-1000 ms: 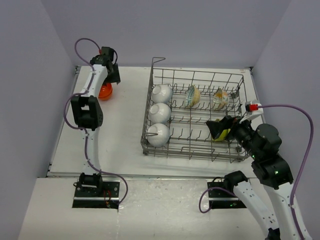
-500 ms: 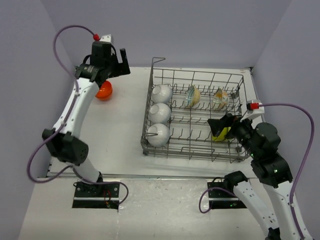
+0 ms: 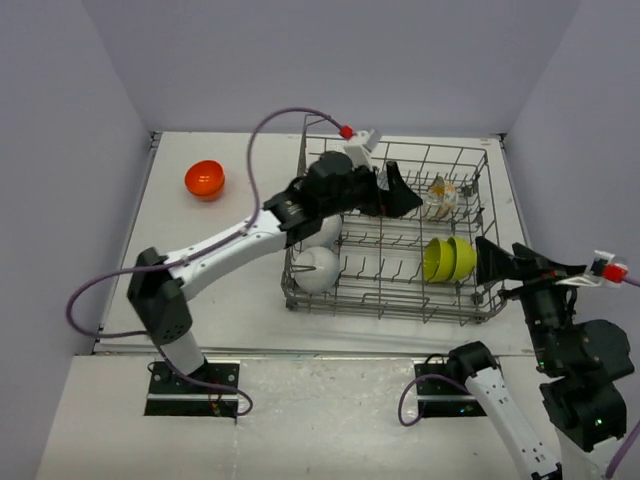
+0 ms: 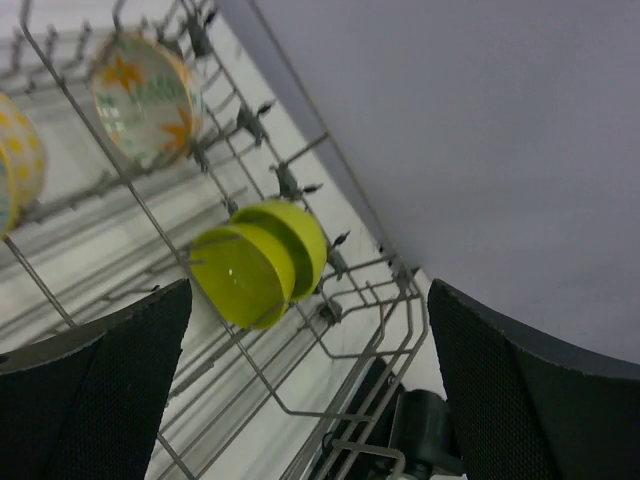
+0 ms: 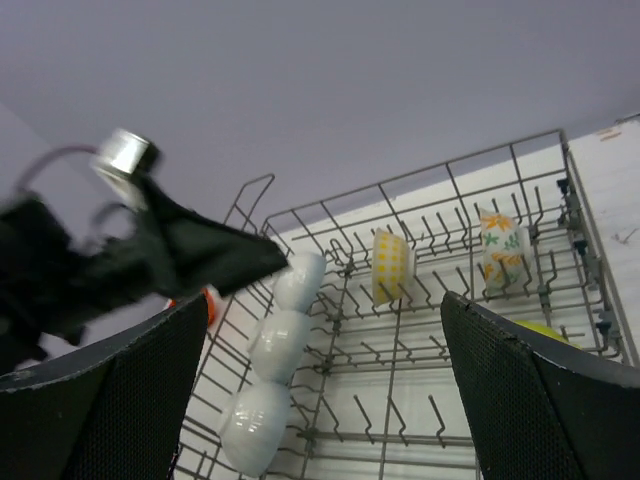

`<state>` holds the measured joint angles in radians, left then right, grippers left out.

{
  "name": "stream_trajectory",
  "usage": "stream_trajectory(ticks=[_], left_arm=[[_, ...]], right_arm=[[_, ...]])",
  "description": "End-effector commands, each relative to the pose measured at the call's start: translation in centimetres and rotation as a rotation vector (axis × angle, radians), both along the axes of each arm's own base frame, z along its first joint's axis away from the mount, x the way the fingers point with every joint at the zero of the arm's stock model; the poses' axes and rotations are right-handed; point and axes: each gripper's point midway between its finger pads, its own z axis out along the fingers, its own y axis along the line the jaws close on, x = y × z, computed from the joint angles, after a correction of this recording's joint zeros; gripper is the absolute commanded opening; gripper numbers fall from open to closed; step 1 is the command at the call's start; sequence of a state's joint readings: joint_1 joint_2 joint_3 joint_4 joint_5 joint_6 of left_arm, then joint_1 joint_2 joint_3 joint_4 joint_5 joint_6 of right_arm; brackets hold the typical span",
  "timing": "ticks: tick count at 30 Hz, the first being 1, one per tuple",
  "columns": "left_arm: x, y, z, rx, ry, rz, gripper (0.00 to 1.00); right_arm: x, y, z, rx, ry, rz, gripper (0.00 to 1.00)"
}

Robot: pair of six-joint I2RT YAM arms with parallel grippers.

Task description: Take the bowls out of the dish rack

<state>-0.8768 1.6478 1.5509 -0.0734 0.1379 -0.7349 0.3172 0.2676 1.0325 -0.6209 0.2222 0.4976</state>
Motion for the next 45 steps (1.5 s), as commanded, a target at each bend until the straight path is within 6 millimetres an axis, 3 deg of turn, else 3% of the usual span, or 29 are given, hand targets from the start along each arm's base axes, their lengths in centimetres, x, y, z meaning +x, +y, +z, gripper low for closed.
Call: stream_trajectory(ticks=[1, 2, 3, 7, 15, 19, 27, 31, 39, 43, 45], left_arm=[[-2.4, -5.7, -3.5, -0.051, 0.116, -0.143, 1.0], [-2.6, -6.6, -4.2, -0.059, 0.141, -0.16, 1.0], [-3.0, -7.9, -6.5, -0.038, 0.179, -0.189, 1.0], [-3.2, -10.4, -9.2, -0.04, 0.248, -0.22, 0.97], [-3.0, -13.0, -13.1, -0.052, 0.328, -0.268, 0.73], [-2.5, -13.8, -13.9, -0.053, 0.339, -0.266, 0.63], [-2.2, -14.6, -15.9, -0.05, 0.368, -0.26, 0.58], [-2.8, -15.4, -16.0, -0.078, 0.378, -0.305, 0.4], [-3.4, -16.0, -17.1, -0.091, 0.397, -0.335, 0.3], [-3.6, -15.9, -17.6, -0.092, 0.409, -0.342, 0.12], [-3.6, -15.7, -17.6, -0.095, 0.408, -0.34, 0.08]], right_arm=[[-0.7, -2.1, 1.1, -0.019, 0.009, -0.099, 0.99], [-0.7, -2.4, 0.9, -0.031, 0.025, -0.112, 0.99], [-0.8, -2.6, 0.7, -0.054, 0.04, -0.123, 0.99], [-1.4, -2.3, 0.6, -0.073, 0.025, -0.093, 0.99], [-1.3, -1.2, 0.3, -0.108, 0.033, -0.029, 0.99], [-1.2, -0.7, 0.3, -0.116, 0.03, -0.003, 0.99], [-1.3, -0.1, 0.2, -0.121, 0.025, 0.027, 0.99], [-1.3, 0.0, 0.4, -0.121, 0.017, 0.033, 0.99], [-1.1, 0.5, 0.2, -0.132, 0.022, 0.057, 0.99], [-1.1, 0.5, 0.2, -0.134, 0.022, 0.06, 0.99], [-1.1, 0.5, 0.1, -0.136, 0.023, 0.062, 0.99]])
